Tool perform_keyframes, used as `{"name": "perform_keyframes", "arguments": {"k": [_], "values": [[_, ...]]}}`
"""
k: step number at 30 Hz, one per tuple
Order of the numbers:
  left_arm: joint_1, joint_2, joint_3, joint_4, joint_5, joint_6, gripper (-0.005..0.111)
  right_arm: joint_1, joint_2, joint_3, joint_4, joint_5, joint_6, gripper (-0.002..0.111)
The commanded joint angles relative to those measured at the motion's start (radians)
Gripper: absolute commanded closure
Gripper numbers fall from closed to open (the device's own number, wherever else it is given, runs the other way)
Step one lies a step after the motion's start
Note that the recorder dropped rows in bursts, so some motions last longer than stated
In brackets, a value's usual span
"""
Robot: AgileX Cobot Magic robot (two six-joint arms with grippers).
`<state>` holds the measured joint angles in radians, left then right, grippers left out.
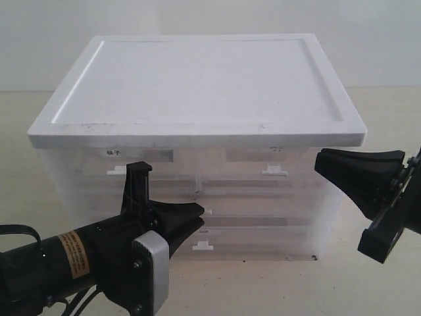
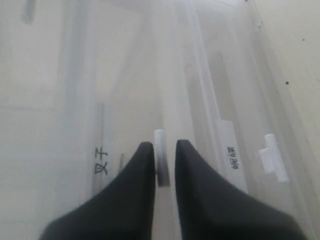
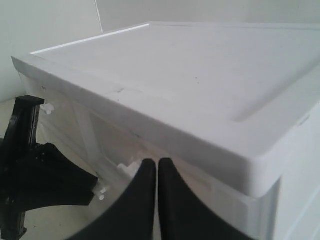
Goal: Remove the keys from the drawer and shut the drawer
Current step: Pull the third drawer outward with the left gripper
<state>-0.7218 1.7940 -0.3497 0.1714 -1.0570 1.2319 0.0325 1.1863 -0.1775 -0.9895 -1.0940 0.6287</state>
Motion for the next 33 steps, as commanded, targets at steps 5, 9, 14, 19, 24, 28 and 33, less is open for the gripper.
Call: {"name": "perform_keyframes", "arguments": {"k": [5, 9, 14, 19, 24, 28, 33], "values": [[-0.001, -0.001, 0.005, 0.008, 0.051, 0.03, 0.102, -0.001, 0.001, -0.004, -0.001, 0.003, -0.004, 0.109], [-0.021, -0.001, 0.041, -0.002, 0.034, 0.039, 0.102, -0.001, 0.001, -0.004, -0.001, 0.005, -0.004, 0.109], [-0.093, -0.003, 0.087, -0.02, -0.034, 0.056, 0.102, -0.001, 0.001, -0.004, -0.001, 0.007, 0.001, 0.109], [-0.174, -0.003, 0.103, -0.122, -0.034, 0.099, 0.102, -0.001, 0.001, -0.004, -0.001, 0.007, 0.001, 0.109], [-0.239, -0.007, 0.129, -0.187, -0.045, 0.131, 0.102, -0.001, 0.001, -0.004, -0.001, 0.008, 0.008, 0.109], [-0.277, -0.029, 0.154, -0.21, -0.049, 0.131, 0.102, -0.001, 0.001, -0.004, -0.001, 0.013, 0.008, 0.109], [-0.337, -0.088, 0.194, -0.218, -0.049, 0.105, 0.102, -0.001, 0.001, -0.004, -0.001, 0.013, 0.008, 0.109]]}}
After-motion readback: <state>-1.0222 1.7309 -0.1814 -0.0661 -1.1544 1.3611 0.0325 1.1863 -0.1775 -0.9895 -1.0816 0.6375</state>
